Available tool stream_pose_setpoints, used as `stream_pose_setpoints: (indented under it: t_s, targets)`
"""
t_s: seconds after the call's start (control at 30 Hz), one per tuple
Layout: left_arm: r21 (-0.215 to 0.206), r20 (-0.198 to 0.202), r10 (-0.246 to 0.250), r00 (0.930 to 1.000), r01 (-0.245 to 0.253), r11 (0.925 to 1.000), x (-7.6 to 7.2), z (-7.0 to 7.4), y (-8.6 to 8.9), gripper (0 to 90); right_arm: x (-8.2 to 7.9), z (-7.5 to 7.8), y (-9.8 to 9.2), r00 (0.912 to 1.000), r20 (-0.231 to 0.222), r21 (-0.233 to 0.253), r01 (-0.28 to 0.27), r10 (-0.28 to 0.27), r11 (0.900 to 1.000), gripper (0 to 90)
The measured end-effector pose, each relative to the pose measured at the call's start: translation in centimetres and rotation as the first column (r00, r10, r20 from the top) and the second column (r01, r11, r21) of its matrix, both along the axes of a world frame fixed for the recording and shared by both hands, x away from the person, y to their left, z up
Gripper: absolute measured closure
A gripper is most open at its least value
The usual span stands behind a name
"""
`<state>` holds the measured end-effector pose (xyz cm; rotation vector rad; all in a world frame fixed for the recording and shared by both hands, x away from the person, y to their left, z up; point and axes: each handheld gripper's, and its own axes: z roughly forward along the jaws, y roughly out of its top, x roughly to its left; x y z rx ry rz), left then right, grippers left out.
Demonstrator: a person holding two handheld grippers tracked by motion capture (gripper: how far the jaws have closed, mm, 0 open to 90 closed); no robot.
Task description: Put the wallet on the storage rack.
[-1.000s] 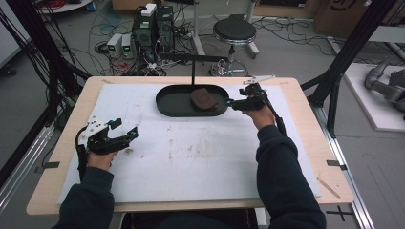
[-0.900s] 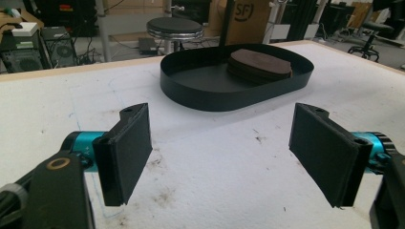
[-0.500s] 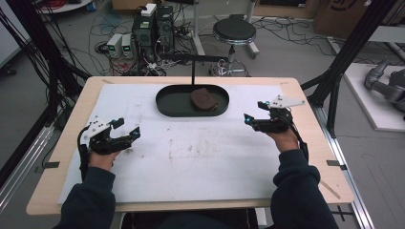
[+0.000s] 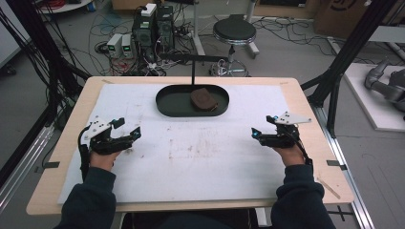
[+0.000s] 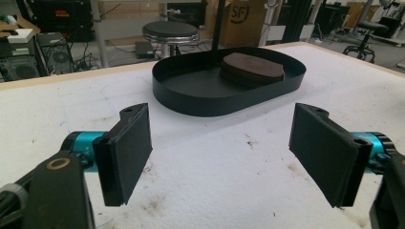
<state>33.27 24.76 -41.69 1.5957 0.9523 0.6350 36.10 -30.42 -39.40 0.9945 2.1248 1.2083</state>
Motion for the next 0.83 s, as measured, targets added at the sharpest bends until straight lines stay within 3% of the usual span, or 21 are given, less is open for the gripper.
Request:
stream_pose_setpoints:
  t_s: [0.83]
  targets:
    - [0.005, -0.001, 0.006, 1.0, -0.006, 1.0, 0.12, -0.12, 0.07, 22.3, -0.13, -0.58, -0.06, 0.9998, -0.02, -0.011, 0.003, -0.003, 1.0, 21.3]
